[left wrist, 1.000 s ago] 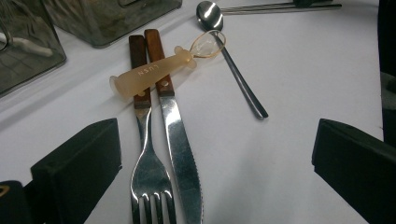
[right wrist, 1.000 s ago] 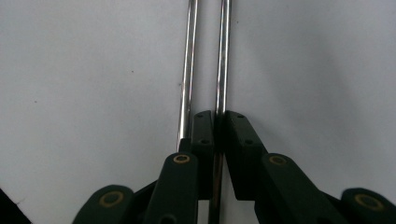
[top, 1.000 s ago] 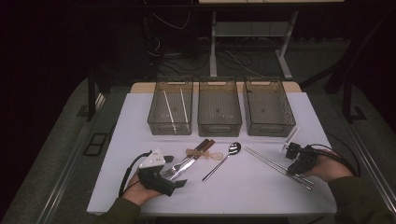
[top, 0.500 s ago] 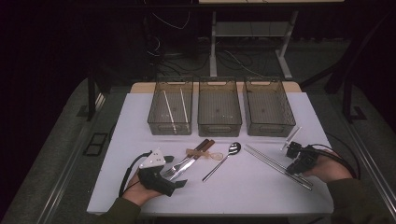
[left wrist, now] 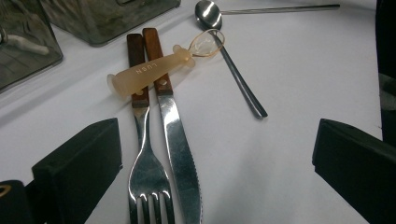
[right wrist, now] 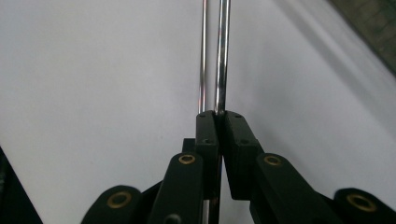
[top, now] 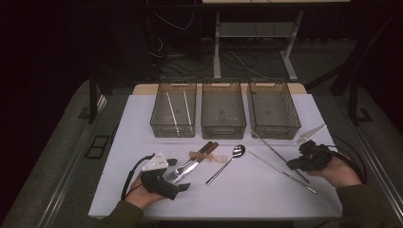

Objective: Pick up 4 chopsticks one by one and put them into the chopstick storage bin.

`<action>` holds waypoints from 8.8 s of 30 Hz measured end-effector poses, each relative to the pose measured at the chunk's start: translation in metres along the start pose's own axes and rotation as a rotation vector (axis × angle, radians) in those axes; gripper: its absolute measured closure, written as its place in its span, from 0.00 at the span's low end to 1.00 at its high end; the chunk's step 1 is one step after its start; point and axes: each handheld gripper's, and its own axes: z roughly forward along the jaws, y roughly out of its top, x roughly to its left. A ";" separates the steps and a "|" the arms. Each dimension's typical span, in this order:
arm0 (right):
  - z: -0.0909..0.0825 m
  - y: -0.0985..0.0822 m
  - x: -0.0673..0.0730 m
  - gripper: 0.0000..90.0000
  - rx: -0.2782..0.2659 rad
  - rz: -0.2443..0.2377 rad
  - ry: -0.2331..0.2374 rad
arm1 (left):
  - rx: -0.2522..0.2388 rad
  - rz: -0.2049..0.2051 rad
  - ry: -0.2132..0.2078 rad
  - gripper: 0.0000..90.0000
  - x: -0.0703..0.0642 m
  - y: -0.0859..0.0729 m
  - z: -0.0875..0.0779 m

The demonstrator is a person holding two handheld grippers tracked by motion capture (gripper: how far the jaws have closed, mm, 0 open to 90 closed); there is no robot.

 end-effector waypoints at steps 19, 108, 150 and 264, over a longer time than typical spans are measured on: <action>-0.012 0.016 0.004 0.95 -0.348 0.096 0.061 | -0.010 -0.021 -0.007 0.00 0.003 -0.001 -0.002; 0.154 0.306 0.074 0.94 -0.391 0.203 -0.019 | -0.033 -0.008 -0.026 0.00 0.002 0.002 -0.004; 0.044 0.158 0.050 0.28 -0.446 0.026 0.113 | -0.011 -0.007 -0.020 0.00 0.001 0.001 0.000; 0.001 0.017 0.011 0.95 -0.221 0.121 0.044 | 0.008 0.003 -0.010 0.01 -0.002 0.001 0.002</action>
